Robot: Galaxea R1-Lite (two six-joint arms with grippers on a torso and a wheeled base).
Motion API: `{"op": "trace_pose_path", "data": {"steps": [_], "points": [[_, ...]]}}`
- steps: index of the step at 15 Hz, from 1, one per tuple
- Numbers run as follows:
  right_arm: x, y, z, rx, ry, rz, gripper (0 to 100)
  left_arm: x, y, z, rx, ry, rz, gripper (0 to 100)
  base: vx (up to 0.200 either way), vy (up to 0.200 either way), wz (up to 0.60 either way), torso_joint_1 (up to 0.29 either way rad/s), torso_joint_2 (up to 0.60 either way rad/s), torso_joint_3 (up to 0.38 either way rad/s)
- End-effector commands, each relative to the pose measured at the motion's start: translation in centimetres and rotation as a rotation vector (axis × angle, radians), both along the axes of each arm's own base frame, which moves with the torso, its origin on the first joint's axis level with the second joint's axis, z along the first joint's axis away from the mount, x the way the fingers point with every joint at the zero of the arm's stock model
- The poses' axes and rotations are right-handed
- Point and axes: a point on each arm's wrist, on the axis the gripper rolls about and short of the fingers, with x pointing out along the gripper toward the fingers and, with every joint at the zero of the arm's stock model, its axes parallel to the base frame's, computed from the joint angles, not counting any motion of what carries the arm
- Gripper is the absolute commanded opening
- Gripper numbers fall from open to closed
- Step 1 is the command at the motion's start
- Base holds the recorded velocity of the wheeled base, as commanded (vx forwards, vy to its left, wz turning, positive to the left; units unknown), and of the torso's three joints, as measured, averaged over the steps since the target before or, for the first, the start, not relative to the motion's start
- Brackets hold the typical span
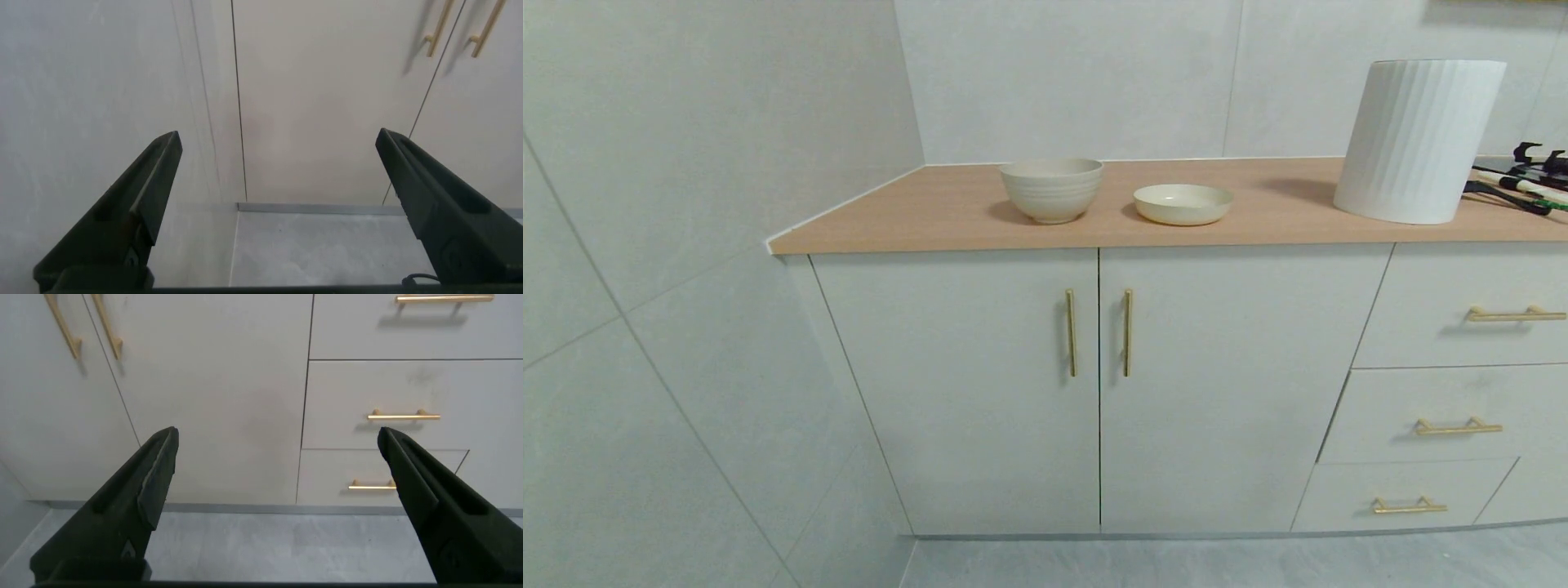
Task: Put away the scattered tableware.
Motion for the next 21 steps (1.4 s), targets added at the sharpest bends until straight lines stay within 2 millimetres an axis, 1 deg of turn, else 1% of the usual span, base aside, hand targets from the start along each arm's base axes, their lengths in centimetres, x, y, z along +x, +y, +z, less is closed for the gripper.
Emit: {"op": "trace_pose_path", "data": {"steps": [1, 5, 10, 17, 18, 21], "points": [[0.0, 0.0, 0.0, 0.0, 0.0, 0.0, 100, 0.0, 0.0, 0.0, -0.001, 0.0, -0.001, 100, 0.0, 0.0, 0.0, 0.0, 0.0, 0.0], [0.0, -0.02, 0.0, 0.008, 0.0, -0.007, 100, 0.0, 0.0, 0.0, 0.001, 0.0, -0.001, 100, 0.0, 0.0, 0.0, 0.0, 0.0, 0.0], [0.01, -0.01, 0.01, 0.001, 0.001, -0.006, 100, 0.0, 0.0, 0.0, 0.002, 0.0, 0.001, 100, 0.2, 0.0, 0.0, 0.001, 0.0, 0.005], [0.0, 0.0, -0.01, 0.003, 0.001, -0.004, 100, 0.0, 0.0, 0.0, 0.002, 0.0, -0.001, 100, 0.0, 0.0, 0.0, 0.0, 0.0, 0.0], [0.0, 0.0, -0.01, 0.003, 0.001, -0.004, 100, 0.0, 0.0, 0.0, 0.001, 0.0, -0.001, 100, 0.2, 0.0, 0.0, 0.002, 0.0, -0.002], [0.0, 0.0, 0.0, 0.003, 0.0, -0.004, 100, 0.0, 0.0, 0.0, 0.001, 0.0, 0.001, 100, 0.0, 0.0, 0.0, 0.0, 0.0, 0.0]]}}
